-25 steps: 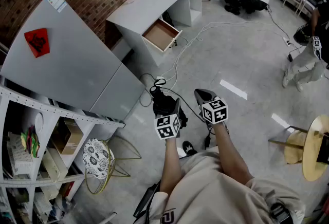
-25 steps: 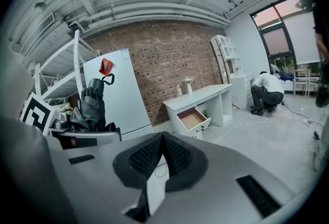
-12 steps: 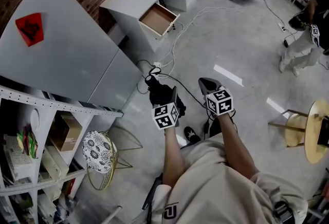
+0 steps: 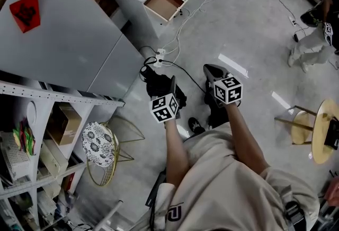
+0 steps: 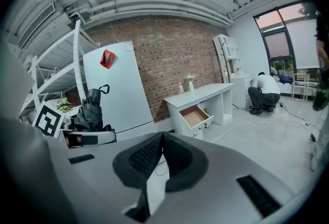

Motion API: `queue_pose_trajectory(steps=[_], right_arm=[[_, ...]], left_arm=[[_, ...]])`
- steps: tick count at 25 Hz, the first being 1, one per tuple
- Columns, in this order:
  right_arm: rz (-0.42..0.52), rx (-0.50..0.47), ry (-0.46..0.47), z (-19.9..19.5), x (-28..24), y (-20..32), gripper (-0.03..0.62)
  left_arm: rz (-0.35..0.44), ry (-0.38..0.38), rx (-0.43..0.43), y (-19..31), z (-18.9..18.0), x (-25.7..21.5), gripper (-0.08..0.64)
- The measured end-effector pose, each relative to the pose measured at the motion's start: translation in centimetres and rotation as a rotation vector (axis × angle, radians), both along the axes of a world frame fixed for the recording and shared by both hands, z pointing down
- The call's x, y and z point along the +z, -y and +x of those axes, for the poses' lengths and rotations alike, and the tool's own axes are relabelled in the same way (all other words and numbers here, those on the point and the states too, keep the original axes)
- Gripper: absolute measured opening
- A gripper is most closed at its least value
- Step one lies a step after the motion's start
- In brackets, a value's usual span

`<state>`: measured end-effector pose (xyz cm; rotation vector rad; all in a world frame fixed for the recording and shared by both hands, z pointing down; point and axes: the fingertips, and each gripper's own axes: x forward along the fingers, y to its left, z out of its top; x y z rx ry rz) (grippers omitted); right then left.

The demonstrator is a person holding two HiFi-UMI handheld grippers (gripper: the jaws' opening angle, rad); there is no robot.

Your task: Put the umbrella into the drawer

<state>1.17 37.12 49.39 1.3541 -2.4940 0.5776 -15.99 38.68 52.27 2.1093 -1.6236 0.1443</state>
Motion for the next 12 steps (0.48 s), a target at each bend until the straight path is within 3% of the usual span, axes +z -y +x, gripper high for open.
queue_pose_trajectory(steps=[6, 12], right_arm=[[-0.029, -0.044, 0.002, -1.9, 1.0, 2.9, 0.067], [-0.054, -0.057, 0.038, -3.7, 1.2, 7.9, 0.067]], left_arm=[[0.012, -0.053, -0.068, 2.6, -2.3, -0.5, 0.278], [-0.009, -0.010, -0.061, 5.9, -3.4, -0.2, 0.278]])
